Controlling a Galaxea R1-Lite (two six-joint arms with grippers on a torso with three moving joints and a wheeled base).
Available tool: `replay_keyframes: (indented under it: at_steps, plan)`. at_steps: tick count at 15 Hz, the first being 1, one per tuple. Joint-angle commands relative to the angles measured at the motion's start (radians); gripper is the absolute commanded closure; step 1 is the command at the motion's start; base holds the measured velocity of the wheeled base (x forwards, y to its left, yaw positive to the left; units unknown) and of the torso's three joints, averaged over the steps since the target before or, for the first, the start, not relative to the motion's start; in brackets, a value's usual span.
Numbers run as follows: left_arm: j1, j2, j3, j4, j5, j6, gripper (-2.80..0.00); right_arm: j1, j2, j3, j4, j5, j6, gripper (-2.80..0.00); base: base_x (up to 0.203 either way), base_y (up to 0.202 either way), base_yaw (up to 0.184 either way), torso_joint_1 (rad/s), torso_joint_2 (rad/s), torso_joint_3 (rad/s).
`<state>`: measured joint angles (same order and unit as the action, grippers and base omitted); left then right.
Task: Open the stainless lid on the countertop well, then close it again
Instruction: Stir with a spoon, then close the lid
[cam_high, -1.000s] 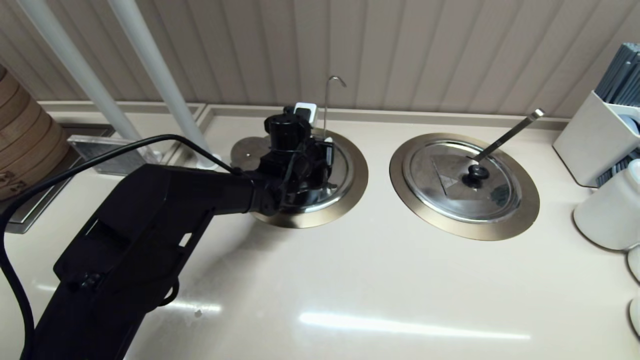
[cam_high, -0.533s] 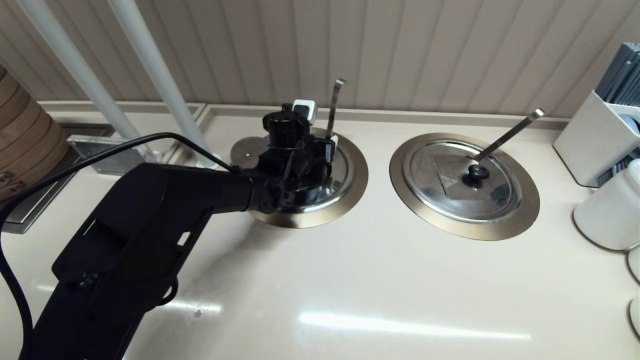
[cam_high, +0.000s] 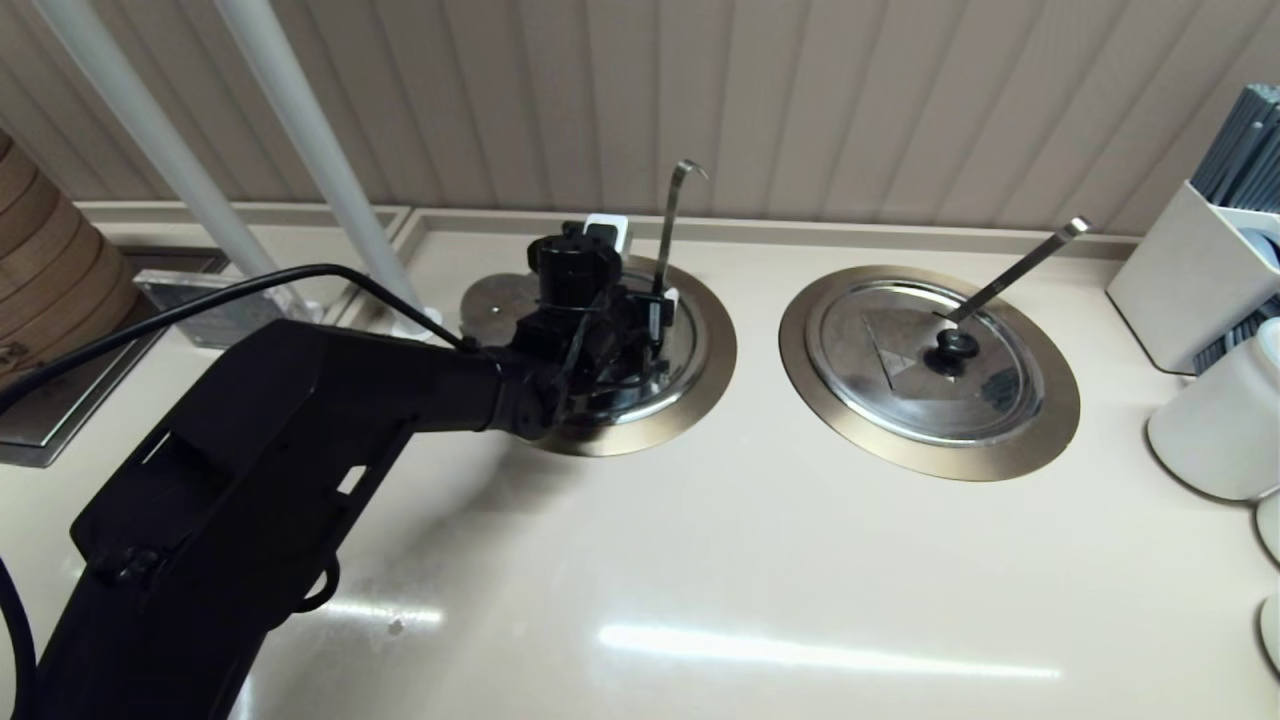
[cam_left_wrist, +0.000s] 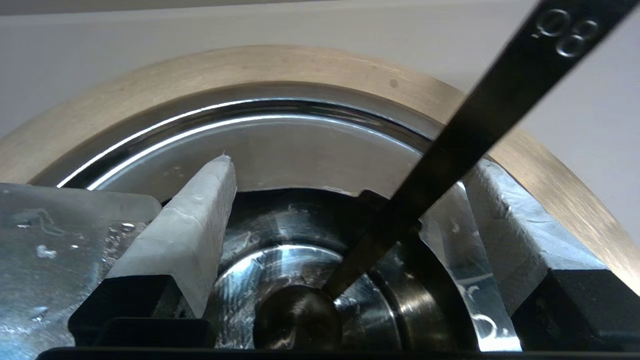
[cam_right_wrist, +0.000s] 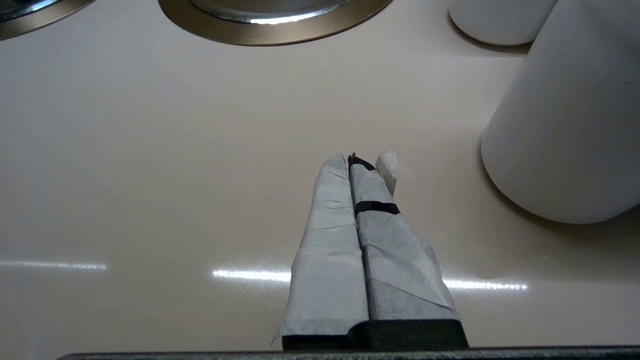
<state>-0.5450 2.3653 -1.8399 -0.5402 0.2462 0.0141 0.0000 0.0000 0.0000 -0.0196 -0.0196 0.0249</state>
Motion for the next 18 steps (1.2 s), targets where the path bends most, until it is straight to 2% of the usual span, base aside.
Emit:
replay_keyframes:
  at_steps: [1, 4, 10, 13, 15, 16, 17, 18]
  plan:
    - [-0.004, -0.027, 0.026, -0.017, 0.002, -0.007, -2.8, 0.0, 0.0, 0.005, 0.0, 0.0, 0.001, 0.0, 0.0, 0.0, 0.0, 0.0, 0.0, 0.0]
    - [-0.003, -0.053, 0.046, -0.023, 0.009, -0.02, -2.8, 0.0, 0.0, 0.005, 0.0, 0.0, 0.0, 0.0, 0.0, 0.0, 0.0, 0.0, 0.0, 0.0]
    - [0.008, -0.206, 0.247, -0.023, 0.012, -0.045, -2.8, 0.0, 0.0, 0.005, 0.0, 0.0, 0.0, 0.0, 0.0, 0.0, 0.0, 0.0, 0.0, 0.0]
    - [0.012, -0.347, 0.395, -0.024, 0.013, -0.056, -2.8, 0.0, 0.0, 0.005, 0.0, 0.0, 0.0, 0.0, 0.0, 0.0, 0.0, 0.0, 0.0, 0.0]
    - [0.015, -0.431, 0.507, -0.024, 0.013, -0.117, -2.8, 0.0, 0.0, 0.005, 0.0, 0.0, 0.0, 0.0, 0.0, 0.0, 0.0, 0.0, 0.0, 0.0]
    - [0.023, -0.46, 0.525, -0.025, 0.014, -0.149, -2.8, 0.0, 0.0, 0.005, 0.0, 0.0, 0.0, 0.0, 0.0, 0.0, 0.0, 0.0, 0.0, 0.0]
    - [0.026, -0.465, 0.52, -0.025, 0.034, -0.196, -2.8, 0.0, 0.0, 0.005, 0.0, 0.0, 0.001, 0.0, 0.0, 0.0, 0.0, 0.0, 0.0, 0.0]
    - [0.026, -0.458, 0.499, -0.024, 0.09, -0.238, -2.8, 0.0, 0.0, 0.005, 0.0, 0.0, 0.0, 0.0, 0.0, 0.0, 0.0, 0.0, 0.0, 0.0]
